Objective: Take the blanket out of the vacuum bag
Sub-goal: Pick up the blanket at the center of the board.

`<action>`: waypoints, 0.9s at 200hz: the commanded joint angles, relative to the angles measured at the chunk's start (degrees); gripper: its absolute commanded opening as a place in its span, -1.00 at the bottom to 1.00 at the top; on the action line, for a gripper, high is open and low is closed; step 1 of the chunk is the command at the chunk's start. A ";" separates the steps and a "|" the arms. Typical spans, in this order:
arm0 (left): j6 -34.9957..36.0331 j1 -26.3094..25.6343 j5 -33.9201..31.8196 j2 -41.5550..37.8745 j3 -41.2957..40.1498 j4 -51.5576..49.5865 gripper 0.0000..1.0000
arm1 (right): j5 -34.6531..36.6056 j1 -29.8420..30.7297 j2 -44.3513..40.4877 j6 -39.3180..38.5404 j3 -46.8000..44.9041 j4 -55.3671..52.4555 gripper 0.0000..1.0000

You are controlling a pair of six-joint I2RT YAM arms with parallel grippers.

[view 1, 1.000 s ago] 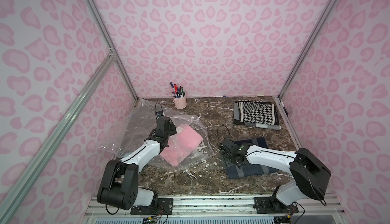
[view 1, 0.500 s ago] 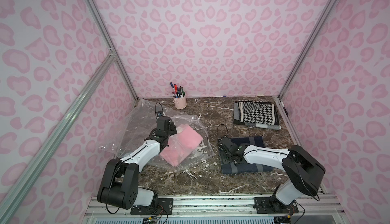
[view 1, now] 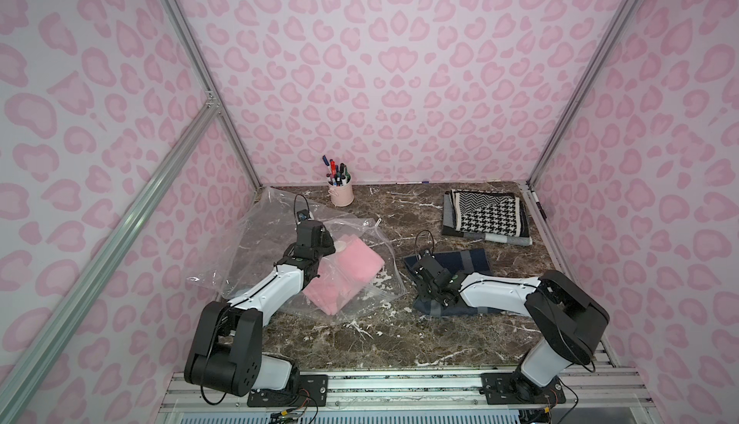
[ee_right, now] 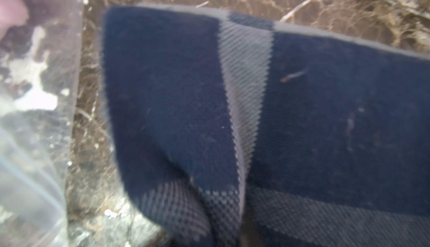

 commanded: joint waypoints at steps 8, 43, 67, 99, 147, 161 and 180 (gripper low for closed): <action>0.13 0.11 0.27 -0.04 -0.26 0.65 -0.92 | -15.23 0.23 2.92 1.12 -2.55 -14.66 -1.00; 0.13 0.07 0.21 0.01 -0.64 0.91 -0.92 | -19.65 -0.79 -0.26 1.67 -4.15 -12.11 -1.00; -0.04 0.05 0.93 0.35 -0.35 1.04 -0.92 | -27.85 -2.23 -3.52 1.32 -4.43 -9.46 -1.00; -0.13 0.01 1.80 0.19 -0.75 1.64 -0.92 | -35.70 -3.13 -8.30 2.71 -5.48 -6.21 -1.00; -0.66 0.06 2.67 0.30 -2.50 3.22 -0.92 | -42.64 -5.96 -16.52 6.41 -9.56 -1.34 -1.00; -0.49 0.07 2.59 0.37 -2.35 3.27 -0.92 | -43.71 -6.74 -18.29 7.23 -10.52 -0.86 -1.00; -0.40 0.10 2.63 0.33 -2.37 3.45 -0.92 | -45.06 -7.95 -20.75 8.59 -11.71 0.36 -1.00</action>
